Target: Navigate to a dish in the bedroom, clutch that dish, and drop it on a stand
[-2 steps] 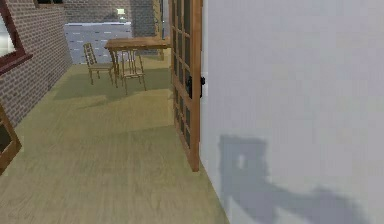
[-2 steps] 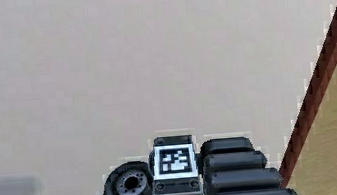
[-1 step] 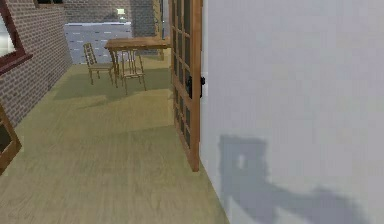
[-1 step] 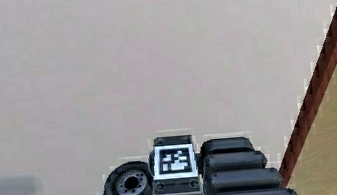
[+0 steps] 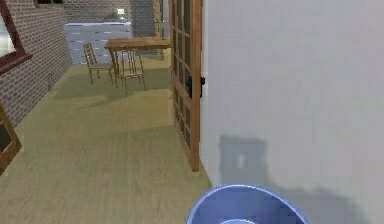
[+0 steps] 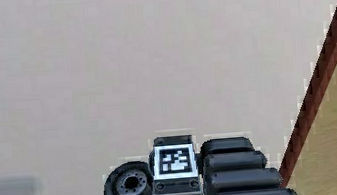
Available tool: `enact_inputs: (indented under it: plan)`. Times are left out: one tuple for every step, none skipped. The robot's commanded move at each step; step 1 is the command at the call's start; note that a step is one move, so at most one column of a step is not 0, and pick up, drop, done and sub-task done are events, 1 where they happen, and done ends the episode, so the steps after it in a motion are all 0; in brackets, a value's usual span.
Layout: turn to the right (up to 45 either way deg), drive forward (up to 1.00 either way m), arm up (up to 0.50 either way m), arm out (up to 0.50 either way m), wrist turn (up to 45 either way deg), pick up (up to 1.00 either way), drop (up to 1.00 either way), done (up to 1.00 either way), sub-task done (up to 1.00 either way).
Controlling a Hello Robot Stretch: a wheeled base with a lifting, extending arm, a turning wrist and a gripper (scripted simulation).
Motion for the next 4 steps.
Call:
enact_inputs:
  plan:
    - [0.0, 0.00, -0.38, 0.00, 0.0, 0.00, 0.00, 0.00, 0.00]
    - [0.0, 0.00, -0.32, 0.00, 0.0, 0.00, 0.00, 0.00, 0.00]
    - [0.0, 0.00, 0.00, 0.00, 0.0, 0.00, 1.00, 0.00, 0.00]
    - [0.0, 0.00, 0.10, 0.00, 0.0, 0.00, 0.00, 0.00, 0.00]
